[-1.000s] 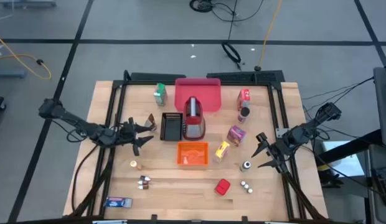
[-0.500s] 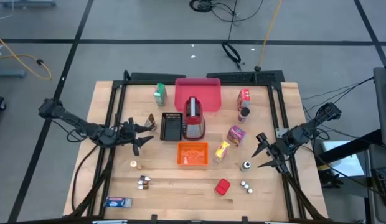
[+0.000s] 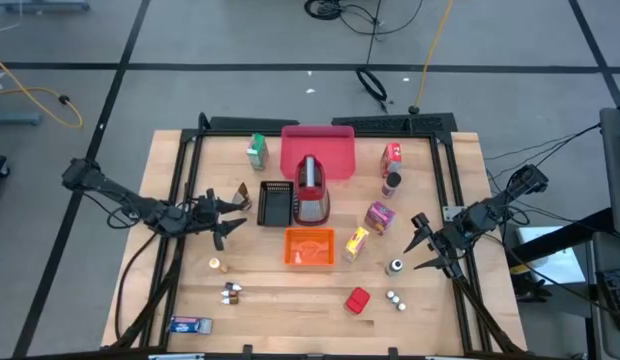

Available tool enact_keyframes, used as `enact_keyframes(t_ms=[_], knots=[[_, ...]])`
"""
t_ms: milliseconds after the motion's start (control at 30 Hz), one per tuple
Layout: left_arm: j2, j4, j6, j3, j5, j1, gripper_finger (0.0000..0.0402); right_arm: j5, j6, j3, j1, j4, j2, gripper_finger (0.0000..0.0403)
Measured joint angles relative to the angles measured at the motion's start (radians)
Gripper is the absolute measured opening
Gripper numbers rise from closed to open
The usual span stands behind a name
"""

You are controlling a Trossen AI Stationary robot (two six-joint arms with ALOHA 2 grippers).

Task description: Pick & Place Kitchen Items

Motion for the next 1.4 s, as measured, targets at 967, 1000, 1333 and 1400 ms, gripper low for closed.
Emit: enact_keyframes(t_ms=[967, 1000, 1333, 1400], knots=[[0.000, 0.000, 0.000, 0.000, 0.000, 0.000, 0.0209, 0.027, -0.033, 0.000, -0.001, 0.076, 0.000, 0.0210], [0.000, 0.000, 0.000, 0.000, 0.000, 0.000, 0.0209, 0.030, -0.033, 0.000, -0.001, 0.077, 0.000, 0.0210], [0.000, 0.000, 0.000, 0.000, 0.000, 0.000, 0.0209, 0.404, -0.030, 0.000, -0.001, 0.095, 0.001, 0.0210], [0.000, 0.000, 0.000, 0.000, 0.000, 0.000, 0.0209, 0.502, -0.027, 0.000, -0.001, 0.105, 0.002, 0.0210]])
